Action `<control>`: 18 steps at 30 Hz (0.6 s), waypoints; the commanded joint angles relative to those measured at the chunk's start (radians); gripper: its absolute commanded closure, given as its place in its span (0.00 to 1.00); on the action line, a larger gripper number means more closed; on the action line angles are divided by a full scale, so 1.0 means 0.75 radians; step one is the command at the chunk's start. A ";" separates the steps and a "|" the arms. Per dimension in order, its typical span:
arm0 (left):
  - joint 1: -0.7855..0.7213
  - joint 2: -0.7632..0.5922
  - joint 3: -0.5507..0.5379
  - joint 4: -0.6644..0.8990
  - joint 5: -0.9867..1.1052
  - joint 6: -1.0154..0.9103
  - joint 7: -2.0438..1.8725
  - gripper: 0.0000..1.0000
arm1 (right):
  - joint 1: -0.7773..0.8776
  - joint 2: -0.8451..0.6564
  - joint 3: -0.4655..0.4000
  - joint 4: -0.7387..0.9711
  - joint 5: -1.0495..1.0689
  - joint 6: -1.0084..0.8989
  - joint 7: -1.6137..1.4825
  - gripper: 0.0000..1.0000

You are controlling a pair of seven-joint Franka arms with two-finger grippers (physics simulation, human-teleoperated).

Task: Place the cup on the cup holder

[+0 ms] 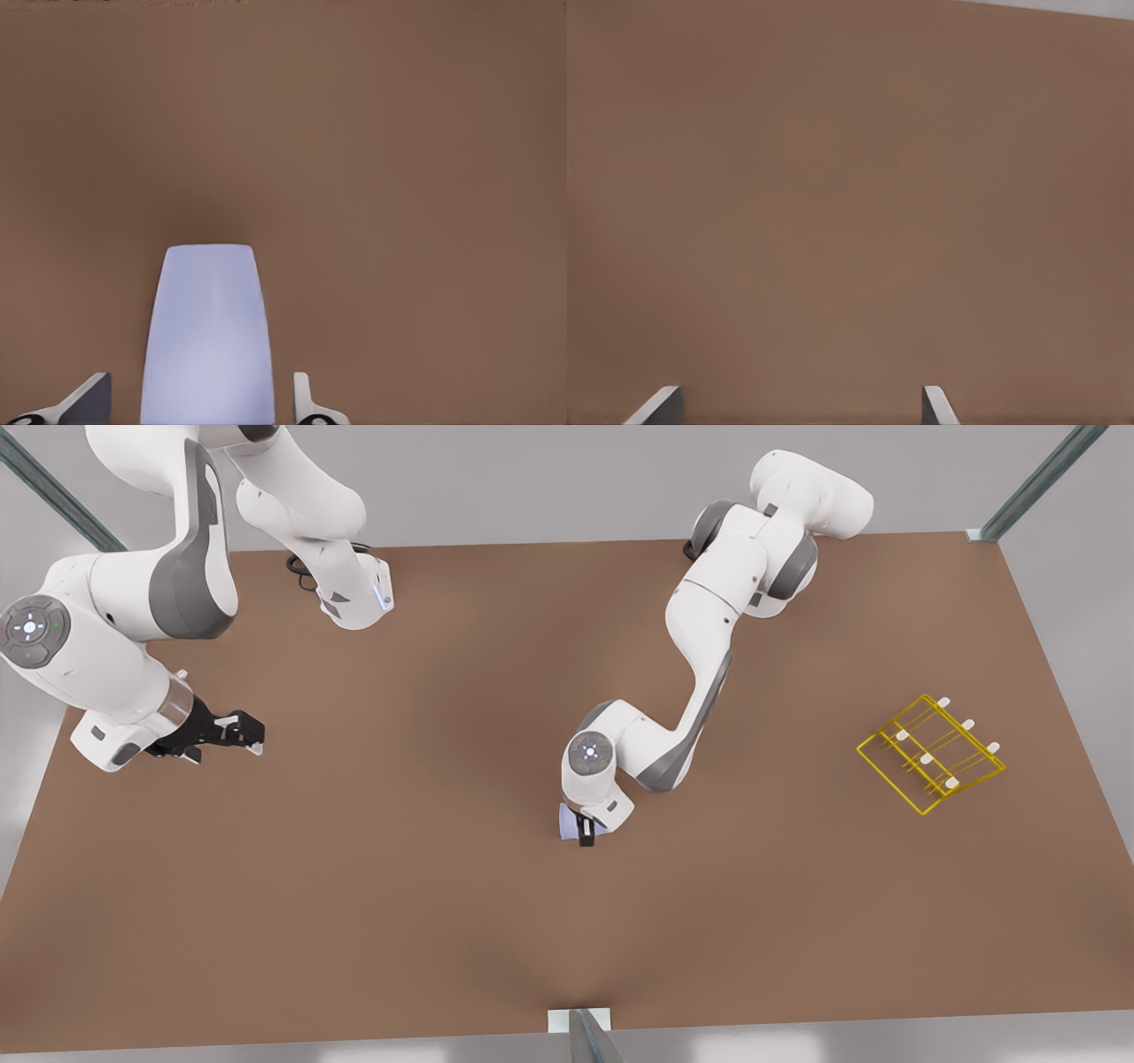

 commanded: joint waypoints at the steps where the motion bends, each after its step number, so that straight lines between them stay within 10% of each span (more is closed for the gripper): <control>1: 0.000 0.001 0.000 -0.007 0.019 0.003 0.064 0.00 | 0.000 -0.001 0.001 -0.001 0.001 -0.003 -0.054 0.00; 18: -0.010 0.034 -0.008 -0.040 0.066 0.020 0.170 0.00 | -0.004 0.005 -0.001 -0.003 0.001 -0.014 -0.060 0.00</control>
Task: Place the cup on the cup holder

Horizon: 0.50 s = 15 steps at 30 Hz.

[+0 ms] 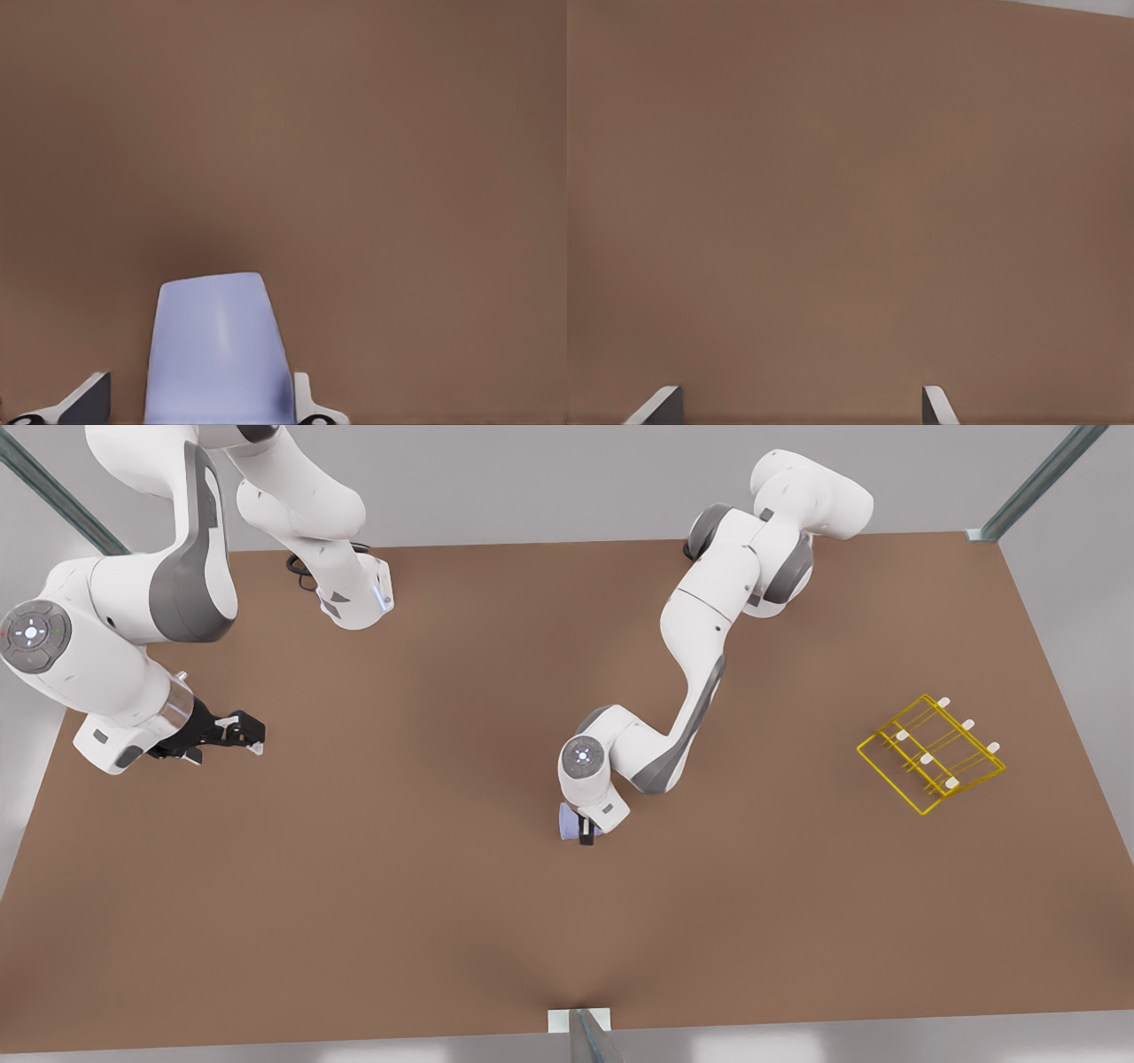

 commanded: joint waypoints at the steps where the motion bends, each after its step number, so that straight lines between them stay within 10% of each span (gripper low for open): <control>1: 0.000 -0.002 -0.002 0.003 -0.006 0.002 0.092 0.00 | -0.003 0.001 0.001 0.001 0.001 -0.007 -0.028 0.00; 15: 0.005 0.047 -0.008 0.001 -0.014 0.108 0.125 0.00 | -0.005 0.005 0.001 -0.001 0.003 -0.007 -0.032 0.00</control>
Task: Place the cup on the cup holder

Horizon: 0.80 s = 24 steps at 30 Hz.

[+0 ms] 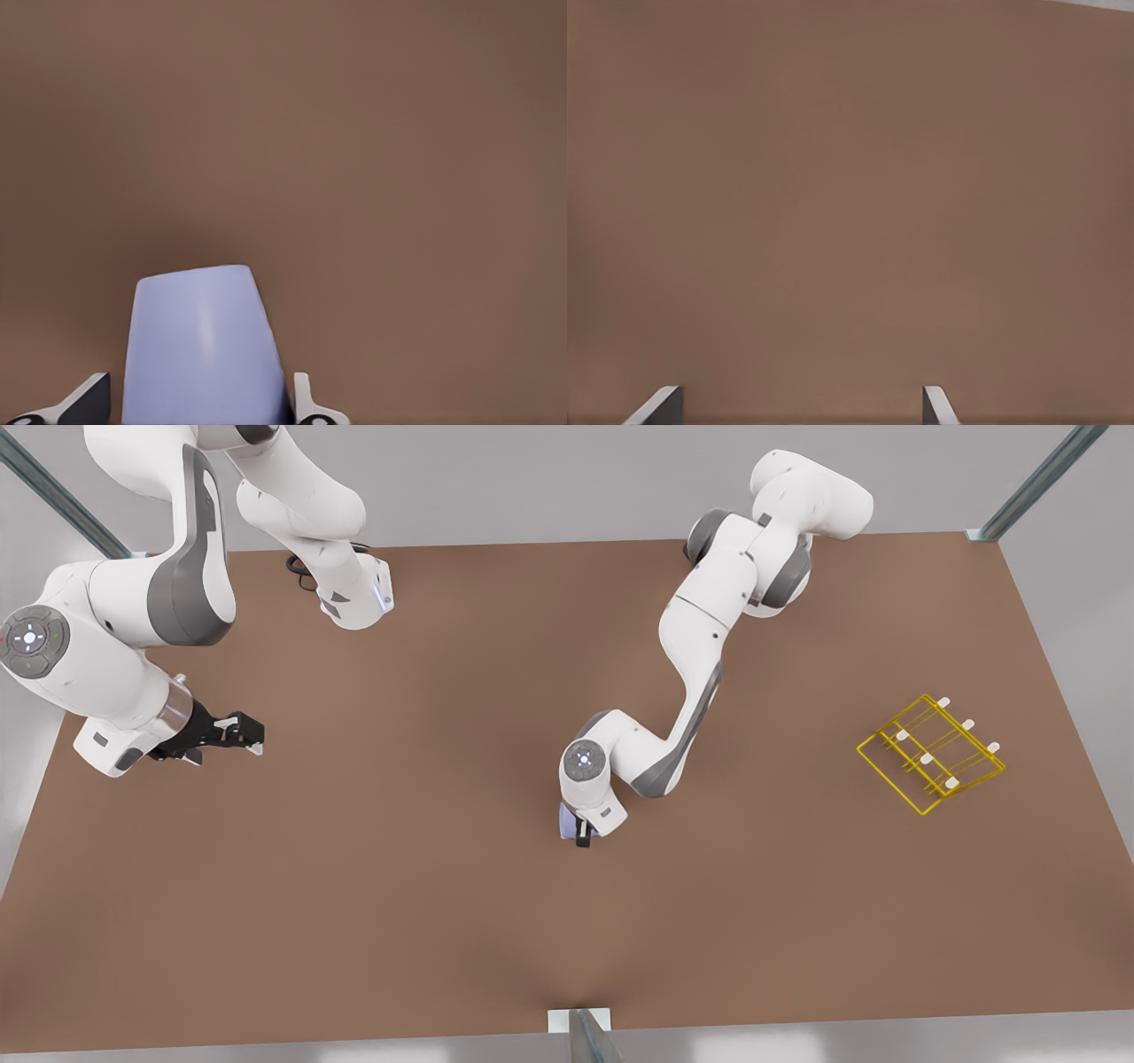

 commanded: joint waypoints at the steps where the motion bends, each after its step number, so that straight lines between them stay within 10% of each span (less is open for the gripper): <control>1: -0.001 0.005 0.000 0.001 -0.002 0.042 0.065 0.00 | -0.001 -0.001 0.001 0.002 0.002 -0.001 -0.015 0.00; 8: -0.007 0.021 0.000 -0.001 0.000 0.042 0.065 0.00 | 0.003 -0.003 -0.001 0.002 0.002 -0.001 -0.015 0.00; 10: -0.005 0.021 0.000 0.001 -0.002 0.042 0.065 0.22 | -0.010 -0.001 -0.001 0.002 0.002 -0.003 -0.017 0.00; 24: -0.046 -0.122 -0.072 0.023 0.114 -0.175 0.092 0.21 | 0.001 0.046 -0.001 0.023 0.002 0.017 -0.004 0.00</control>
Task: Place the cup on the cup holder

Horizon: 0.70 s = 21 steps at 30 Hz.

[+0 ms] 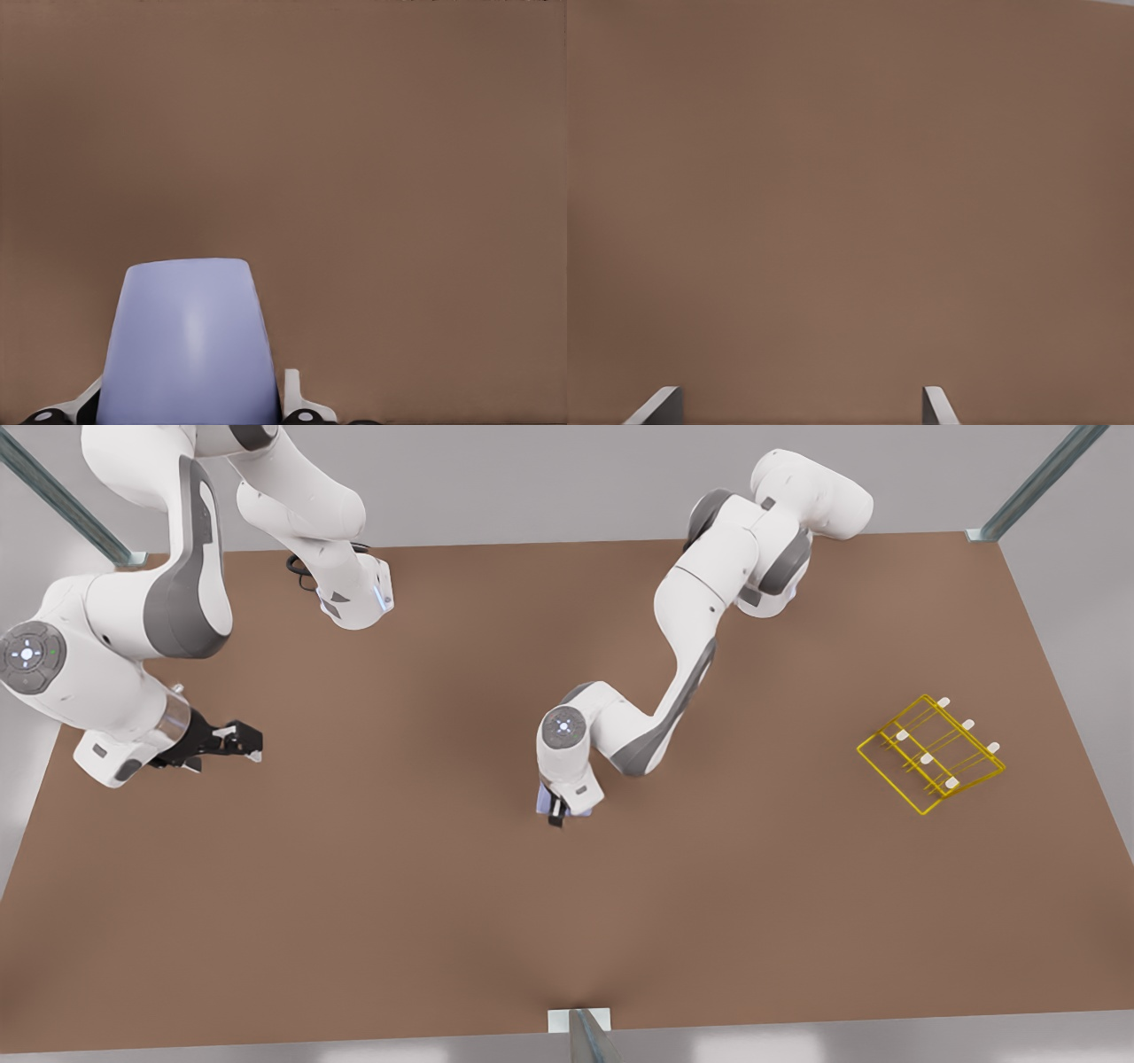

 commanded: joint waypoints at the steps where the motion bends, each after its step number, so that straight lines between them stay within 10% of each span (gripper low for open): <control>1: -0.007 -0.029 0.002 0.001 0.112 -0.118 0.022 0.21 | 0.011 0.001 0.001 0.000 0.000 0.009 0.004 0.00; 21: 0.002 -0.017 0.197 -0.131 1.298 -1.100 -0.074 0.21 | 0.013 0.003 0.001 0.000 0.002 0.005 0.006 0.00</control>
